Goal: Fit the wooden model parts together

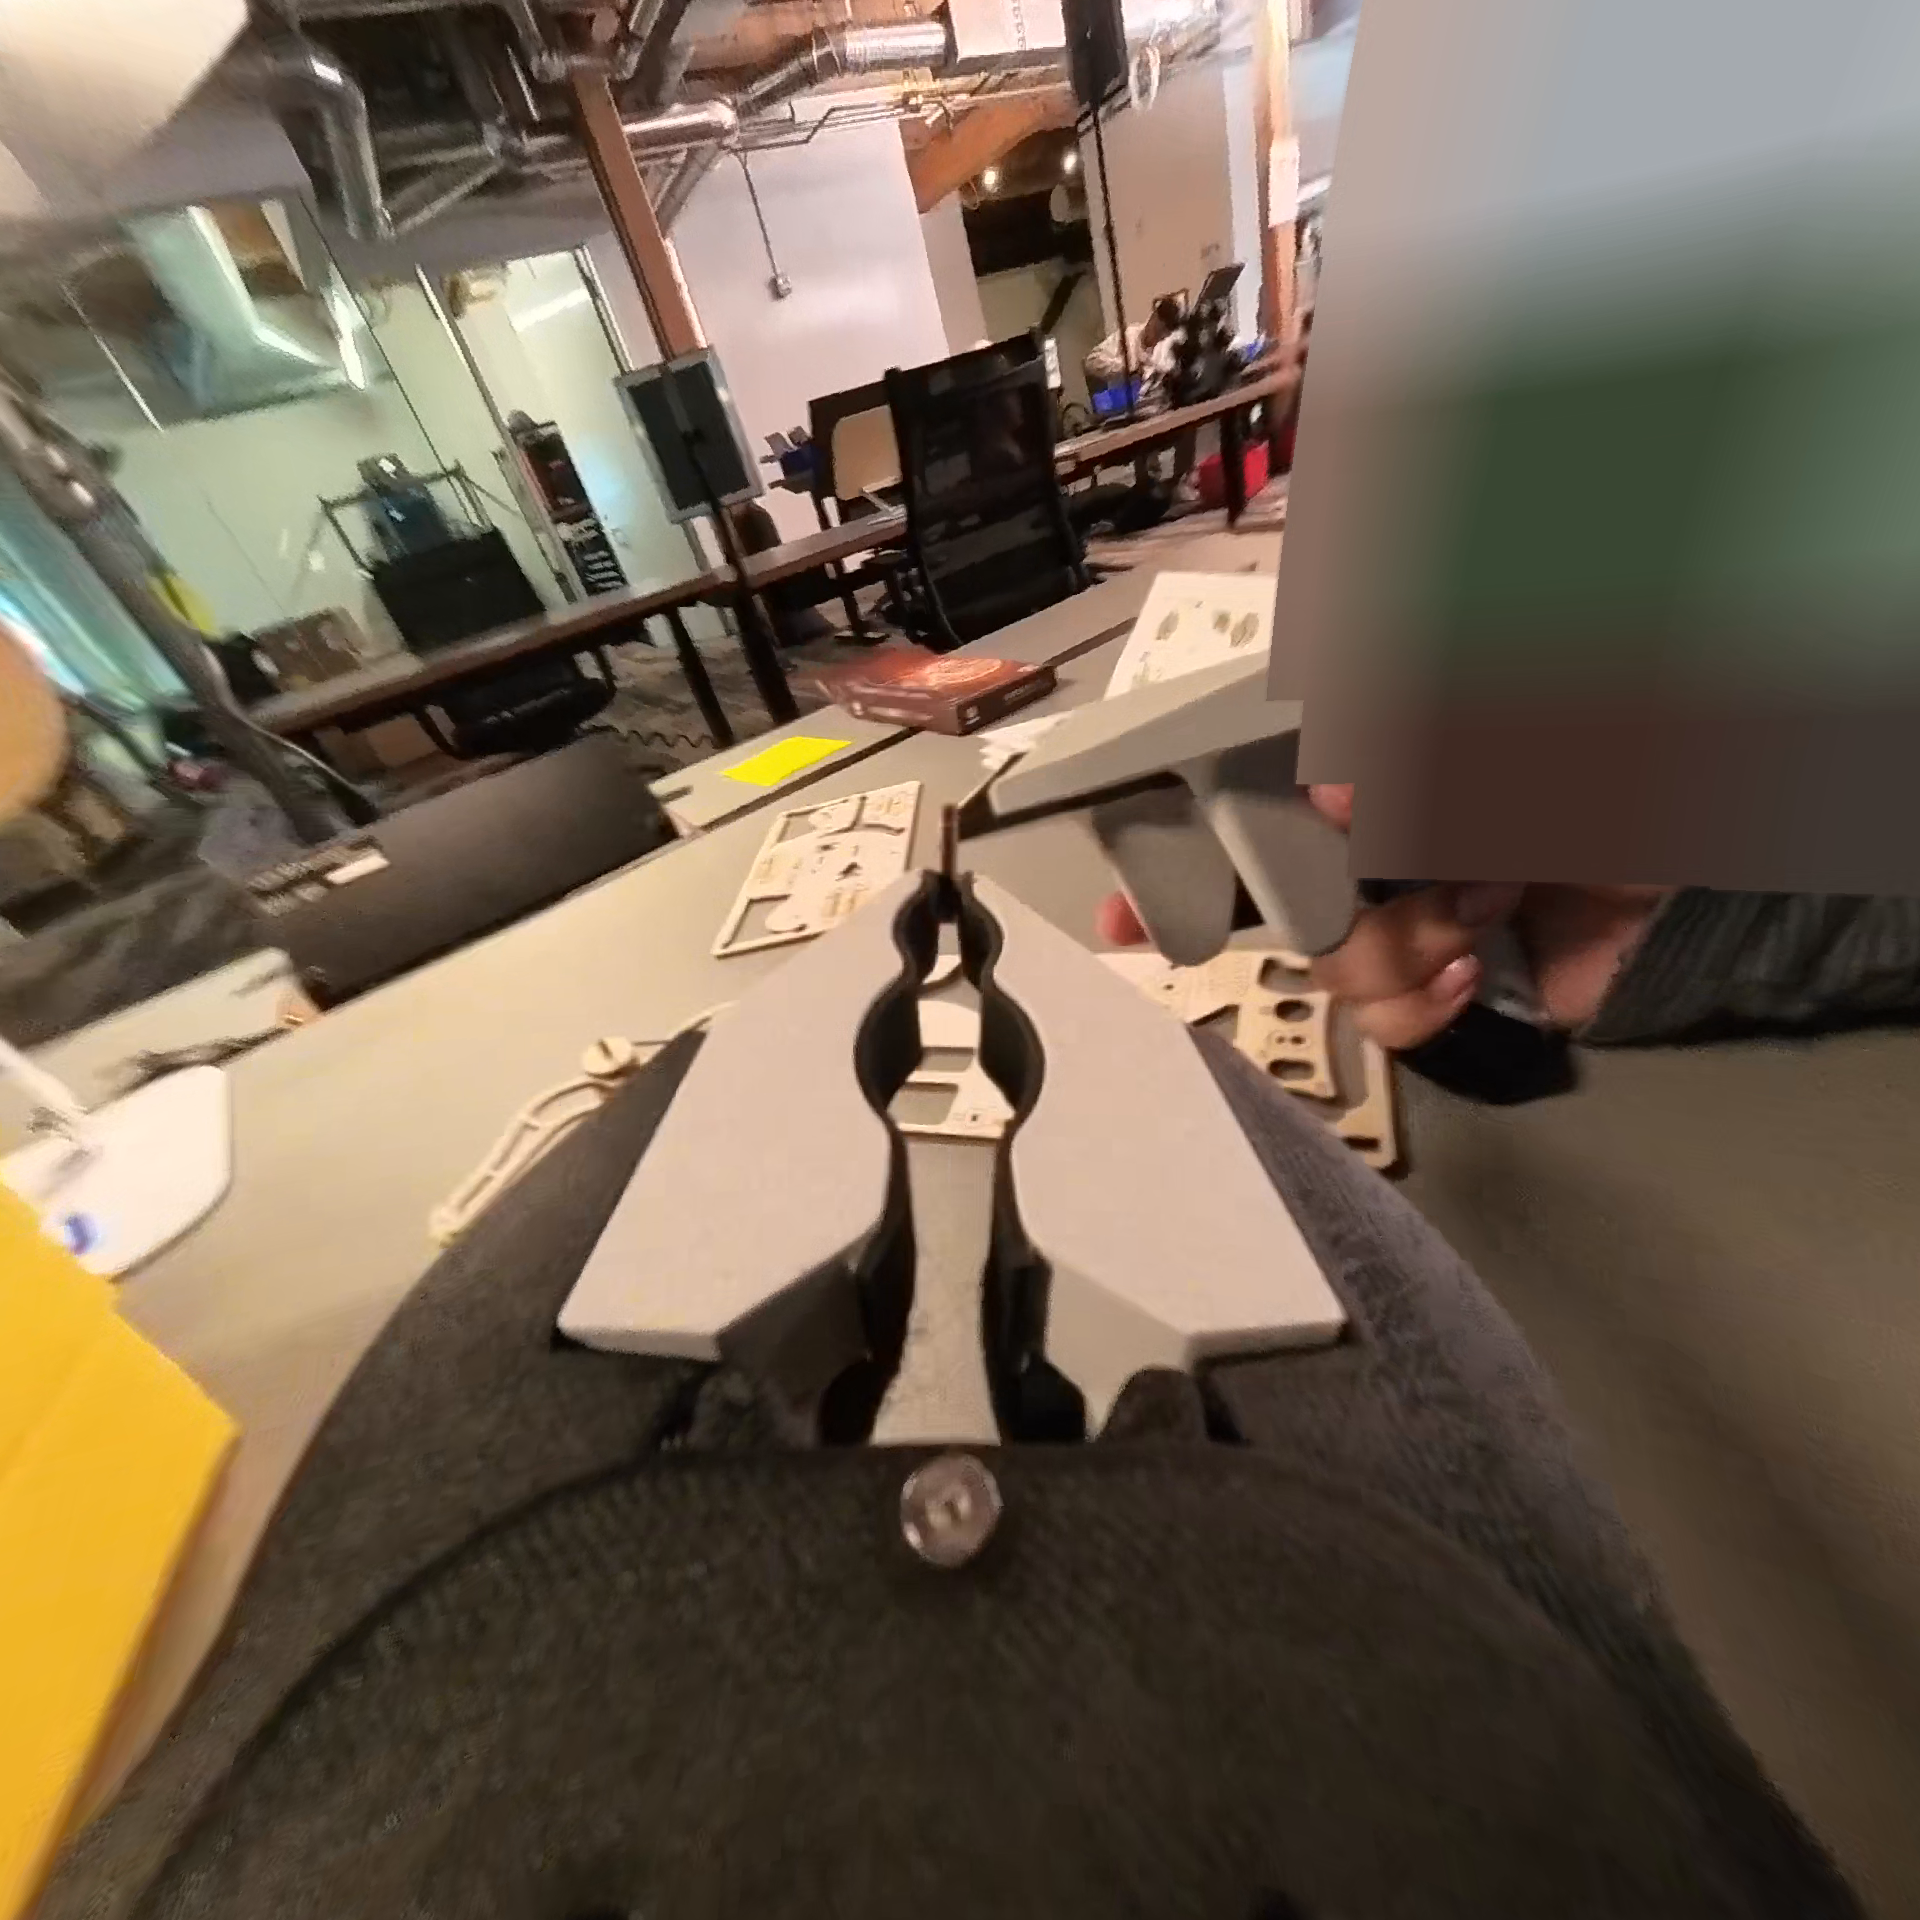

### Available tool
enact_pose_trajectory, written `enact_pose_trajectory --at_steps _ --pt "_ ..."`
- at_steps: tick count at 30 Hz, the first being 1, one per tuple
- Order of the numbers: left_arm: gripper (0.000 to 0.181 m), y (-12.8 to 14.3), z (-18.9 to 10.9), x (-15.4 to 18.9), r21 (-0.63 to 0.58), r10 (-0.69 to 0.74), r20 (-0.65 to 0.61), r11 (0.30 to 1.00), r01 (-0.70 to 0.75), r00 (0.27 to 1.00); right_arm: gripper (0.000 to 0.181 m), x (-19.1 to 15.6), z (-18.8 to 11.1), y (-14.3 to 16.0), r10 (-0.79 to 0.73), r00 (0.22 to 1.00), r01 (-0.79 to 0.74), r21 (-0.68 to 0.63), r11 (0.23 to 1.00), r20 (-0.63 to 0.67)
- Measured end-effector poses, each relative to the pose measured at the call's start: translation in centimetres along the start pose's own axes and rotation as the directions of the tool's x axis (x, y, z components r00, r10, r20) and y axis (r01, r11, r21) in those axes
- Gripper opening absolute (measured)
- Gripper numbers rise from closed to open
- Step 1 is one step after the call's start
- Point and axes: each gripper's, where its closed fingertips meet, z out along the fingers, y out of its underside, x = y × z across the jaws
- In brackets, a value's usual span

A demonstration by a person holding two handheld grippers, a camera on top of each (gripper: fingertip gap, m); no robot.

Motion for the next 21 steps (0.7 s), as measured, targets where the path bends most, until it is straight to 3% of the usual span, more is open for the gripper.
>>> enact_pose_trajectory --at_steps 4,7,17,21 --pt "0.002 -0.5 -0.3 -0.3 0.047 -0.287 -0.141 0.954 0.296 0.948 0.021 0.7 -0.3 -0.2 -0.068 0.997 0.067 -0.027 0.997 -0.041" --pt "0.002 -0.3 -0.3 -0.3 0.034 -0.383 -0.198 0.917 0.397 0.902 0.021 0.8 -0.2 -0.1 -0.120 0.990 0.116 -0.053 0.992 -0.069" --pt "0.002 0.1 0.1 0.6 -0.002 -0.320 -0.197 0.945 0.326 0.927 0.023 1.1 -0.1 0.4 -0.210 0.968 0.198 -0.097 0.975 -0.137" --pt "0.002 0.3 0.0 0.7 -0.011 -0.072 -0.102 0.997 0.071 0.992 0.021 1.1 -0.1 0.7 -0.148 0.982 0.137 -0.096 0.986 -0.118"
